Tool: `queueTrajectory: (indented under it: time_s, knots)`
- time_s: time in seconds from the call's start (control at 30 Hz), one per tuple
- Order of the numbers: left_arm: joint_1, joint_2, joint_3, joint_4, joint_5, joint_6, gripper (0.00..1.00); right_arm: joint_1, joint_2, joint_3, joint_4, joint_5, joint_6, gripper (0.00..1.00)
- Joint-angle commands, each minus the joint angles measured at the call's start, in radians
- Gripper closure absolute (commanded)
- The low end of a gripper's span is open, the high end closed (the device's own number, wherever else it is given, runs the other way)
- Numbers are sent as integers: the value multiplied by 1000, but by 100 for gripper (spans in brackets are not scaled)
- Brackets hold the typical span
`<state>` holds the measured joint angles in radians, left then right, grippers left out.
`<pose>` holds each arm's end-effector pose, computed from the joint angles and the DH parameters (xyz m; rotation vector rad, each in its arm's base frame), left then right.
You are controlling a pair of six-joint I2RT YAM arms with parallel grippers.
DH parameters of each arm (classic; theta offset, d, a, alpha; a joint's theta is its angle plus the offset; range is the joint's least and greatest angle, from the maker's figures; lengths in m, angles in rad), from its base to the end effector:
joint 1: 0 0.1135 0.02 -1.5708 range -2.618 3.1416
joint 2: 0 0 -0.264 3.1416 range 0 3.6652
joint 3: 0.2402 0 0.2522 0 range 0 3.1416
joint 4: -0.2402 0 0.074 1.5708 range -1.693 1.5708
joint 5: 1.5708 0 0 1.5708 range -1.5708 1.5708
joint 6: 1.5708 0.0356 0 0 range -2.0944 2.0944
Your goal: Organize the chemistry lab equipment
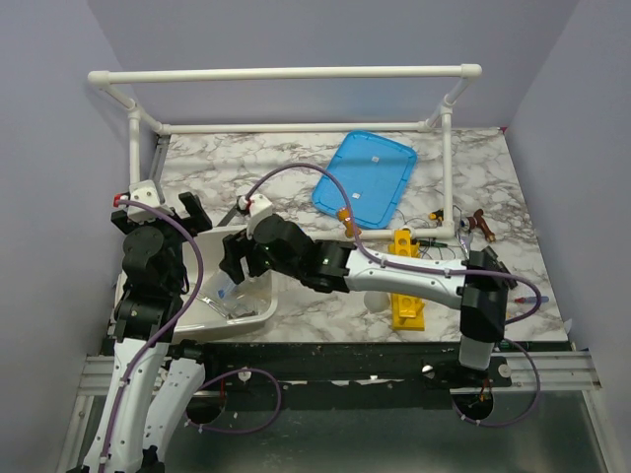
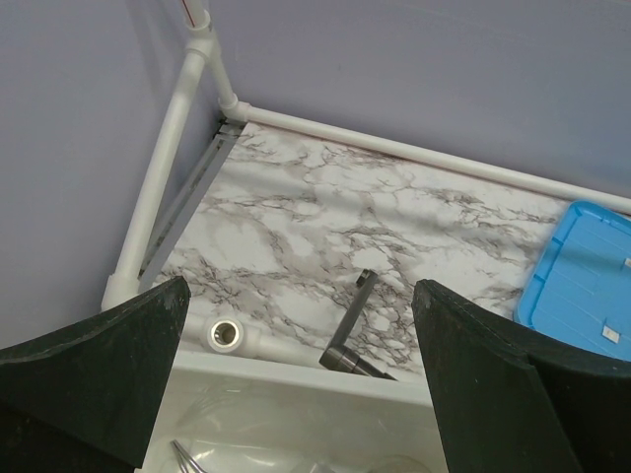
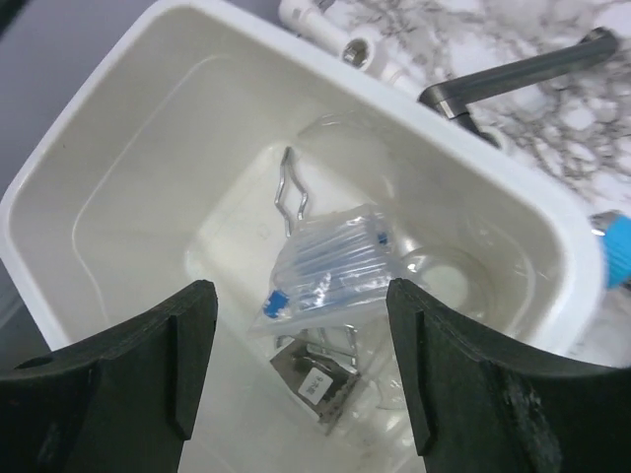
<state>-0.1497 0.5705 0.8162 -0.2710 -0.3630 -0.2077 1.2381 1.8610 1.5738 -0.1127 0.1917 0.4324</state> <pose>0.1285 -0.0066 0.3711 -0.3262 1.5607 0.0114 0.1527 0.4210 0.3122 -0.6907 1.9576 0.8847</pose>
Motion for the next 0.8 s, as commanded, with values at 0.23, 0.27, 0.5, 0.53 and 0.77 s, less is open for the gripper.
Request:
queueTrajectory:
  time_s: [0.23,0.27,0.5,0.53,0.77]
  knots:
    - [7,-9,3,5,17,-7,1,-94,-337,-255,-192,448,62,18]
    - [7,-9,3,5,19,-7,1,-132,-372,-276,-227,454,94,18]
    - [6,-4,3,4,26,-10,1,-496,-594,-457,-423,437,321,19]
    - [6,-3,4,1,27,-10,1,-546,-618,-483,-447,434,340,19]
    - [5,-7,3,4,36,-15,1,-935,-826,-736,-489,328,431,19]
